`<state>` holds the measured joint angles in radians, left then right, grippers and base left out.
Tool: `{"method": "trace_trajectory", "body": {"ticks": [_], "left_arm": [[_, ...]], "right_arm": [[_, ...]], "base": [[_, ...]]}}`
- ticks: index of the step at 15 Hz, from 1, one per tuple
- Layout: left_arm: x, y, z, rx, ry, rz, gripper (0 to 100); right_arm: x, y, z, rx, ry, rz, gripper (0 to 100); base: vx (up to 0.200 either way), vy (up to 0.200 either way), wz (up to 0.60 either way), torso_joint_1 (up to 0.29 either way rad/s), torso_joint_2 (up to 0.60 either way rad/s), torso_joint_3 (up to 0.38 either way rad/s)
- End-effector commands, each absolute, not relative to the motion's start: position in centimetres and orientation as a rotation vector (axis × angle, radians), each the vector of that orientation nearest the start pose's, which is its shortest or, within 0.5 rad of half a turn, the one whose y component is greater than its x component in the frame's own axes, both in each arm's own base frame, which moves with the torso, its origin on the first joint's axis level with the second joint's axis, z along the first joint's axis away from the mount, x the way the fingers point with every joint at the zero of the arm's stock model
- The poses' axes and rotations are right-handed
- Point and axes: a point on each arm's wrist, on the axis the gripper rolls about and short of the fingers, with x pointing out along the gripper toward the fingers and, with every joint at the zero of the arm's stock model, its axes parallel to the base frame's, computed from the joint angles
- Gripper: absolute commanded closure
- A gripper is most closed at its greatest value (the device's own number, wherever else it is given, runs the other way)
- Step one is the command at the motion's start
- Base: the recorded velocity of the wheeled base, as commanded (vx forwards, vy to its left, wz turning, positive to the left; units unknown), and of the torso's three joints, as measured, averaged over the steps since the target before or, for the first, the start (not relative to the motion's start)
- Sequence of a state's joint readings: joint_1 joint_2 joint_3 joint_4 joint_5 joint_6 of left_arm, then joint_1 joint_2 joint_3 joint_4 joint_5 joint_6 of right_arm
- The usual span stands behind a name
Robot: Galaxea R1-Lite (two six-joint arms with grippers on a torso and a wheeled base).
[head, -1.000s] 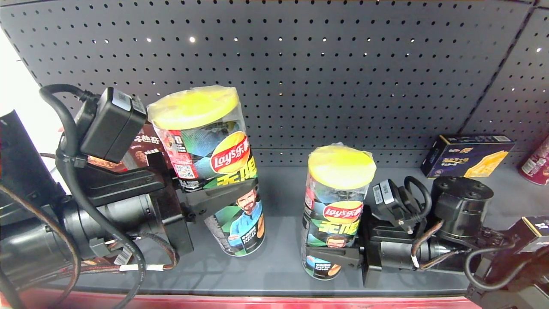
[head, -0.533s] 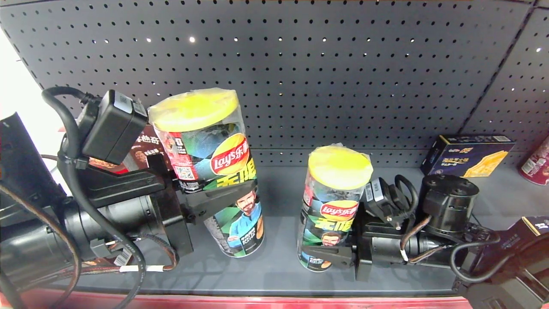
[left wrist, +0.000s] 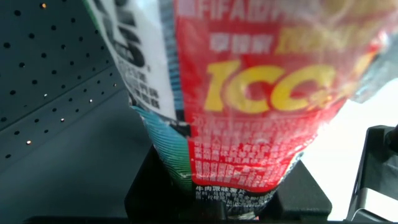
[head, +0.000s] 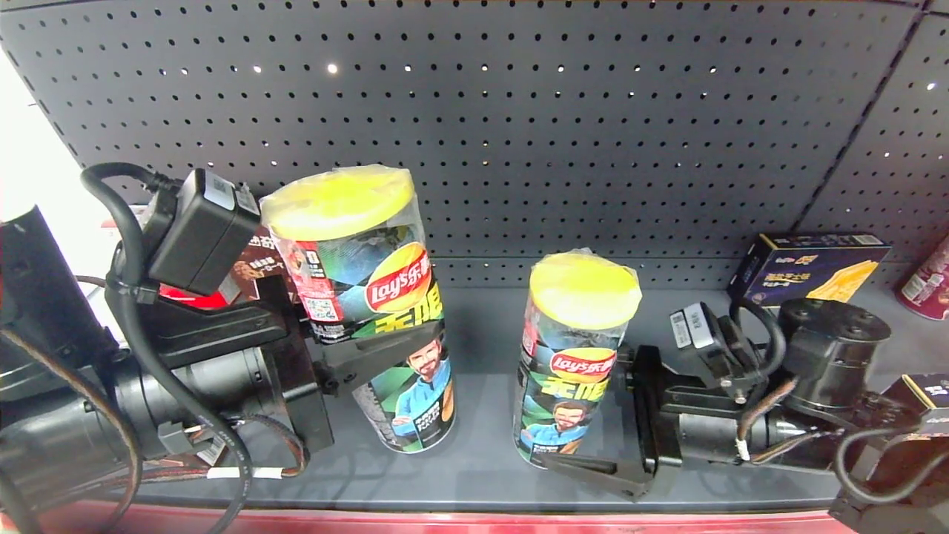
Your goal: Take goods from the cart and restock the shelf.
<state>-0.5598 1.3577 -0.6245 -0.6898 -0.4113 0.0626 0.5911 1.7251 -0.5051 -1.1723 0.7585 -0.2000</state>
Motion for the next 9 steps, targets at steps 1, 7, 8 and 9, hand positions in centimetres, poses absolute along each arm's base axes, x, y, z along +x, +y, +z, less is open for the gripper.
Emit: {"method": "trace_trajectory", "body": {"ticks": [1, 7, 8, 9], "left_arm": [[18.0, -12.3, 22.9, 0.061, 0.009, -0.972, 100], [17.5, -12.0, 23.3, 0.058, -0.01, -0.962, 100], [17.3, -11.9, 23.5, 0.057, -0.018, -0.962, 100], [17.2, -11.8, 23.6, 0.057, -0.025, -0.962, 100]], "right_arm": [[19.0, 13.2, 17.7, -0.175, -0.165, 1.294, 0], [12.1, 4.3, 19.9, -0.191, -0.267, 0.929, 0], [11.4, 3.4, 20.3, -0.189, -0.273, 0.82, 0], [10.5, 2.7, 20.6, -0.176, -0.274, 0.712, 0]], "base": [[0.0, 0.0, 0.0, 0.0, 0.0, 0.0], [0.0, 0.0, 0.0, 0.0, 0.0, 0.0], [0.0, 0.0, 0.0, 0.0, 0.0, 0.0], [0.0, 0.0, 0.0, 0.0, 0.0, 0.0]]}}
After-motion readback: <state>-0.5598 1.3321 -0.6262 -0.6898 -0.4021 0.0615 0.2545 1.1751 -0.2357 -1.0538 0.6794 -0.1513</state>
